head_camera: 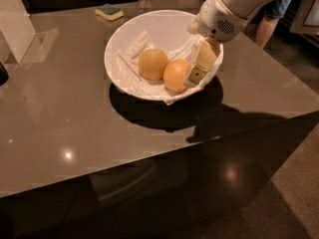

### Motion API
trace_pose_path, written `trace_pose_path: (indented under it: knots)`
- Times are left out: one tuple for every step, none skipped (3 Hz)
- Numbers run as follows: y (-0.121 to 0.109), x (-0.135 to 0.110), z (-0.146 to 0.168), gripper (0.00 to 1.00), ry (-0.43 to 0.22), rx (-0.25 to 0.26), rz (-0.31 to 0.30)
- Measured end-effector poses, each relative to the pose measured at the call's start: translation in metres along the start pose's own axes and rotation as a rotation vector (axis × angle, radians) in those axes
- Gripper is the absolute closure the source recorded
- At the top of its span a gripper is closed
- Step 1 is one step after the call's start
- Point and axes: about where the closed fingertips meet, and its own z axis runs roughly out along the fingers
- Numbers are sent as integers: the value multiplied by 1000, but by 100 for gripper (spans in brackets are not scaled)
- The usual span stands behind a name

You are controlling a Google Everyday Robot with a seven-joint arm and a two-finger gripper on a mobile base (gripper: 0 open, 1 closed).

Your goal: Pick orange from white bowl

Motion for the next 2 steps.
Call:
trace_pose_path:
  knots:
    - [0,0,0,20,0,0,0]
    - [-2,2,3,43,-7,15,16]
